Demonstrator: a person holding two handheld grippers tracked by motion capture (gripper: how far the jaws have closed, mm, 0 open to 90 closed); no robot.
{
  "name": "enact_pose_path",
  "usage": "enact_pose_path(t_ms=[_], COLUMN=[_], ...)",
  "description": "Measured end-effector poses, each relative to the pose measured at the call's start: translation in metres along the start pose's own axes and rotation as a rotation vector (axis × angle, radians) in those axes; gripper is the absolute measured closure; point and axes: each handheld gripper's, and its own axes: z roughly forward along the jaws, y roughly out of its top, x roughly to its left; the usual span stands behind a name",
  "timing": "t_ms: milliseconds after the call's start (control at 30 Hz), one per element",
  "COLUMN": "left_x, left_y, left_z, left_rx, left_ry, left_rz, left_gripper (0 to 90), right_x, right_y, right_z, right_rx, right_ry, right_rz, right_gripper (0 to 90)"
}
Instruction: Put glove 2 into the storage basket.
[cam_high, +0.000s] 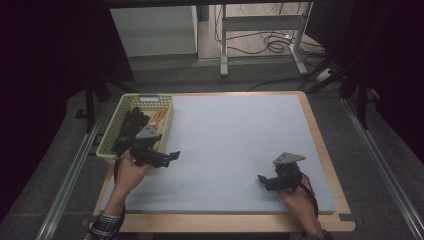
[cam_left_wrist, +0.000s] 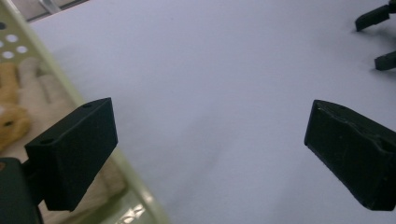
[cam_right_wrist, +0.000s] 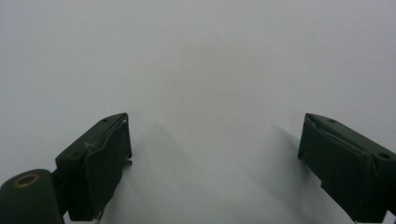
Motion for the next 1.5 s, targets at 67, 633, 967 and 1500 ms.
enact_pose_path(t_ms=[67,633,967,1500], left_x=[-0.006,-0.041,-0.06,-0.069], left_y=[-0.002,-0.013,-0.021,-0.041], left_z=[0.004,0.04,0.063,0.088], left_rx=[-0.002,0.025,0.051,0.113], left_ry=[-0.016,-0.107,-0.157,-0.175], left_rz=[0.005,0.063,0.088,0.093], left_gripper=[2.8,2.8,2.7,2.7], right_x=[0.0,0.0,0.0,0.0], right_y=[0.0,0.0,0.0,0.0], right_z=[0.0,0.0,0.0,0.0], right_rx=[0.0,0.001,0.0,-0.001], right_ry=[0.0,0.001,0.001,0.0], right_rz=[0.0,0.0,0.0,0.0], right_gripper=[9.2,9.3,9.2,9.3])
